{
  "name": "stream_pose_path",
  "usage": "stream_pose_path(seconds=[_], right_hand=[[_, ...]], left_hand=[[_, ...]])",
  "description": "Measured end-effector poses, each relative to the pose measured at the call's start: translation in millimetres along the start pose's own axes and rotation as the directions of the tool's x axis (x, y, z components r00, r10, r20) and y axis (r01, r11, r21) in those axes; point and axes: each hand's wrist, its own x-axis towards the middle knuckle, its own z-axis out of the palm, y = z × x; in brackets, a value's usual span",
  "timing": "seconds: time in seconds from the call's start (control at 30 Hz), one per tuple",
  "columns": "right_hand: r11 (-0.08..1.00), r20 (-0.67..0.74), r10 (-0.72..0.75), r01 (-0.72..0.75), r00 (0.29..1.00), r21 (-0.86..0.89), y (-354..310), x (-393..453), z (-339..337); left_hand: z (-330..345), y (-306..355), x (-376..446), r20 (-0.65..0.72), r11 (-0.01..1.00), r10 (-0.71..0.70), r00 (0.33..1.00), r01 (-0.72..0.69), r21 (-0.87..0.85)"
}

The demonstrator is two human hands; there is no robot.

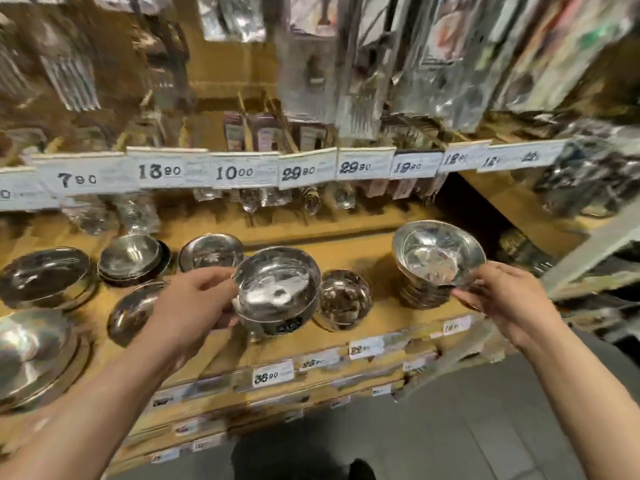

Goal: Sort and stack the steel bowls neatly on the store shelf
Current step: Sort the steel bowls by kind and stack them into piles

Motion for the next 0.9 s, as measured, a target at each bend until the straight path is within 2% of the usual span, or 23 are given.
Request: stream_pose_path(seconds=[0.2,0.33,0.57,0.67,0.9], right_hand=[[0.997,0.047,0.08,-0.079,0.996,-0.027,-2.1,83.5,-59.1],[0.986,0.092,0.151,-0.143,0.984,-0.087,0.8,120.5,-74.3],[0.962,0.116,0.199,-0.172,0.973,-0.214,9.1,159.4,-76.4],[0.956,0.14,0.231,-0.198,0.963,-0.219,14.5,164.2,-72.1],[0.965,0.114,0.223,-0.203,0.968,-0.166,23.4,177.9,-66.3]], left_hand=[[116.3,11.4,15.3,-0.081,0.998,-0.044,0.996,0.04,-0.043],[162.8,19.1,12.5,-0.119,0.996,-0.068,0.991,0.061,-0.062],[183.4,22.8,10.1,-0.213,0.995,-0.094,0.973,0.088,-0.039],[191.5,20.8,8.7,-0.26,0.995,-0.102,0.96,0.093,-0.047],[198.5,15.6,6.2,-0.278,0.992,-0.124,0.953,0.118,-0.036]])
